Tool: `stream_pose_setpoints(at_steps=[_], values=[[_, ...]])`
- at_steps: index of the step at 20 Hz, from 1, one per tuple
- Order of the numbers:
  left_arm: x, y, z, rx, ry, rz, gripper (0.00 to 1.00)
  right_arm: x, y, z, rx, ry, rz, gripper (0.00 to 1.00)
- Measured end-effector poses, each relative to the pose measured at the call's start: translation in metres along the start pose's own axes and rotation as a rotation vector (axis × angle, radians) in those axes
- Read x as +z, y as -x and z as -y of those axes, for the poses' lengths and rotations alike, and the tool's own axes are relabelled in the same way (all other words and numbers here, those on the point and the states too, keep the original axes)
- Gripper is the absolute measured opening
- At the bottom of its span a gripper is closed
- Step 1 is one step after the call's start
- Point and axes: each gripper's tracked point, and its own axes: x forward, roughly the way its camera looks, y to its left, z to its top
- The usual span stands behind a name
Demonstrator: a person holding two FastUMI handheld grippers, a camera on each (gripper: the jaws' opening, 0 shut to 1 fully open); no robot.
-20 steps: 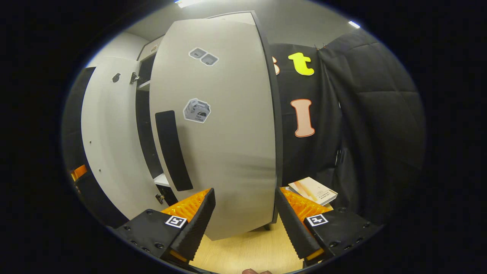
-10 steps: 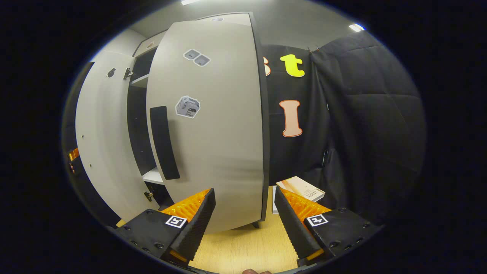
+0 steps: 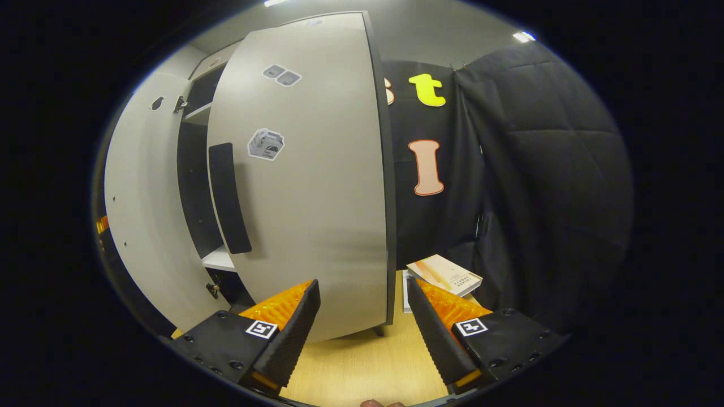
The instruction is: Grab one shoe with the right hand and put it into the shoe cabinet, grab the other shoe with the left hand and put it into the shoe cabinet; then close the right door with the right hand and the left door with the left hand.
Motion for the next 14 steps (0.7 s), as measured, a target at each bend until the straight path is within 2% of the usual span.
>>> stream_pose_setpoints(at_steps=[6,14], values=[[0.003,-0.012,0.061,-0.085,-0.008,-0.016,0.94,-0.013,-0.005,0.000,0.009,-0.022,-0.026,0.98],[-0.007,-0.034,0.136,-0.058,-0.008,-0.072,0.95,-0.020,0.006,0.034,-0.047,-0.037,-0.027,0.98]])
